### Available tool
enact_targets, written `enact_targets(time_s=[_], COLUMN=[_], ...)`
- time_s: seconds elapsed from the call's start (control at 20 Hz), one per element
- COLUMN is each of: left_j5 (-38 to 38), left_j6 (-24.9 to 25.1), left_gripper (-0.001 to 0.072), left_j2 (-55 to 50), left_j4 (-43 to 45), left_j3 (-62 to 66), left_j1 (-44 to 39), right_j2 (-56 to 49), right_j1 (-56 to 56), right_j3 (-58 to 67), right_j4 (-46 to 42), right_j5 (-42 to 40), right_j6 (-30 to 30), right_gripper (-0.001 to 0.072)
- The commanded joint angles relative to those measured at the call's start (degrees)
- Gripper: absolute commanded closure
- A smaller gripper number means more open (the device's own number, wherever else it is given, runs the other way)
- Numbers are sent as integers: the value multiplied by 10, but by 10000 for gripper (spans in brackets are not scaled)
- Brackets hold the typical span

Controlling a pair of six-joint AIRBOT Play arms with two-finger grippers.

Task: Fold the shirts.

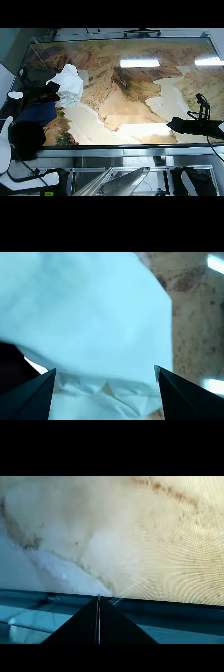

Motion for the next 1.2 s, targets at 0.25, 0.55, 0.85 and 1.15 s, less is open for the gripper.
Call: enact_targets(time_s=[0.25,0.55,0.85,1.15], left_j5=[-59,-201,-336,-406], left_j6=[-10,-99,-131,-137], left_gripper=[79,709,706,690], left_j2=[-202,-243,-219,-112], left_j4=[60,239,253,130], left_j3=[187,303,431,446], left_j1=[-15,-40,-99,-227], right_j2=[-54,-78,-78,-78], right_j1=[0,0,-2,-31], right_j3=[0,0,0,11], right_j4=[0,0,0,0], right_j5=[0,1,-10,-37], right_j6=[0,0,-26,-71], right_gripper=[682,682,688,688])
